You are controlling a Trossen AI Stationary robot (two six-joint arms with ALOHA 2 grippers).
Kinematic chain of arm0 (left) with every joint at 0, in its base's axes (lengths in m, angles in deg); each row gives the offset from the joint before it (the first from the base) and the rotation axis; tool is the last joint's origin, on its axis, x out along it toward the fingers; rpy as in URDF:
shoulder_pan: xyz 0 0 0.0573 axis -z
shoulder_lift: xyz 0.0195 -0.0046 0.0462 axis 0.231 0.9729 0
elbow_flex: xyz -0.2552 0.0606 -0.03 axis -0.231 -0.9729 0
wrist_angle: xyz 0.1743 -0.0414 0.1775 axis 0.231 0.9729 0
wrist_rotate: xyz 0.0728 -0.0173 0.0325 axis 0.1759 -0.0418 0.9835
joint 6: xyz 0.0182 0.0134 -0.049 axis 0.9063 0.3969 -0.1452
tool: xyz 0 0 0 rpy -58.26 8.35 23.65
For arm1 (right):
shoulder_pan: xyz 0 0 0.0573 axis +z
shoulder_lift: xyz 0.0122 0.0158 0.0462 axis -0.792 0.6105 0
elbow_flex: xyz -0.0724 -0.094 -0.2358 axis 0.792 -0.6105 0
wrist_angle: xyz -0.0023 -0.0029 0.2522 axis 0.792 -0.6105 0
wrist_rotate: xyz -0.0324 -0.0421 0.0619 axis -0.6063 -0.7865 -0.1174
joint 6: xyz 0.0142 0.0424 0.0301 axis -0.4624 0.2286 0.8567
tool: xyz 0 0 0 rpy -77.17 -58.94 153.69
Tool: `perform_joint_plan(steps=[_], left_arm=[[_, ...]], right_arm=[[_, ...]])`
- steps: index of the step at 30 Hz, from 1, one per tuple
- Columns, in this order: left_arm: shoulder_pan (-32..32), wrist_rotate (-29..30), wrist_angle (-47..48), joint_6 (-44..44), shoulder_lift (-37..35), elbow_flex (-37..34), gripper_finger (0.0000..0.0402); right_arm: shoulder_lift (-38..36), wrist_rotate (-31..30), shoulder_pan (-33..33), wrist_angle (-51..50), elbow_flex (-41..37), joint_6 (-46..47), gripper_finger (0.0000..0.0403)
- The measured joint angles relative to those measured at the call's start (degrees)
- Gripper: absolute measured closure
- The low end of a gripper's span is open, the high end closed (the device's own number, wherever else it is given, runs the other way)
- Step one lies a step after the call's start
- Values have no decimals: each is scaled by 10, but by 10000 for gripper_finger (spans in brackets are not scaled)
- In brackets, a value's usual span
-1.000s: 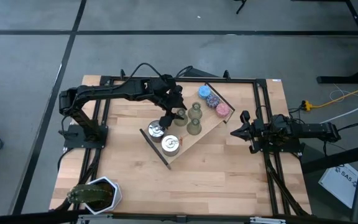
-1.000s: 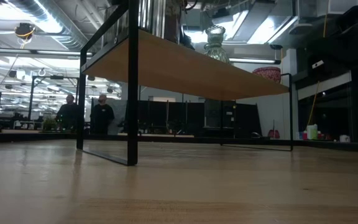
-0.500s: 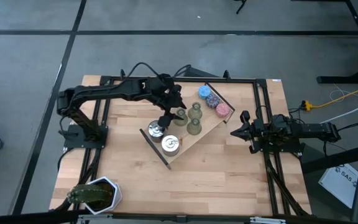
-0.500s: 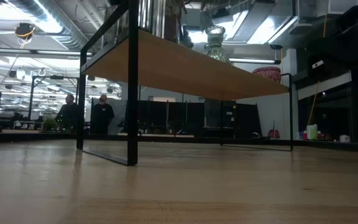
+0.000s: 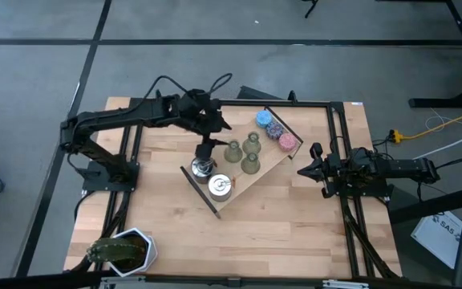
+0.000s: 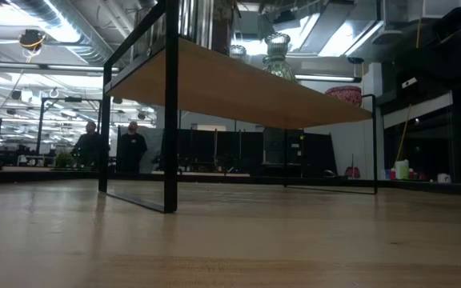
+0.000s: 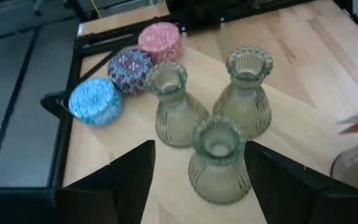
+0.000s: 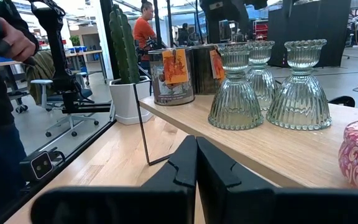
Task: Pick & Place candle stick holders
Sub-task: Put the transparent candle holder on the shelf
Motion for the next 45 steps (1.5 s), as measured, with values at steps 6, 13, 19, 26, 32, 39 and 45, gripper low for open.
perform_joint_plan(steps=[6, 13, 19, 26, 32, 39, 45], left_arm=[[-13, 0, 52, 0, 1, 0, 206], [-13, 1, 69, 0, 26, 0, 276], [-1, 1, 69, 5, 49, 0, 321], [11, 0, 68, 1, 61, 0, 356], [15, -2, 60, 0, 61, 0, 380], [16, -5, 51, -2, 61, 0, 399], [18, -5, 50, -2, 61, 0, 400]], right_arm=[[0, 0, 0, 0, 0, 0, 393], [0, 0, 0, 0, 0, 0, 393], [0, 0, 0, 0, 0, 0, 393], [0, 0, 0, 0, 0, 0, 393], [0, 0, 0, 0, 0, 0, 393], [0, 0, 0, 0, 0, 0, 393], [0, 0, 0, 0, 0, 0, 393]])
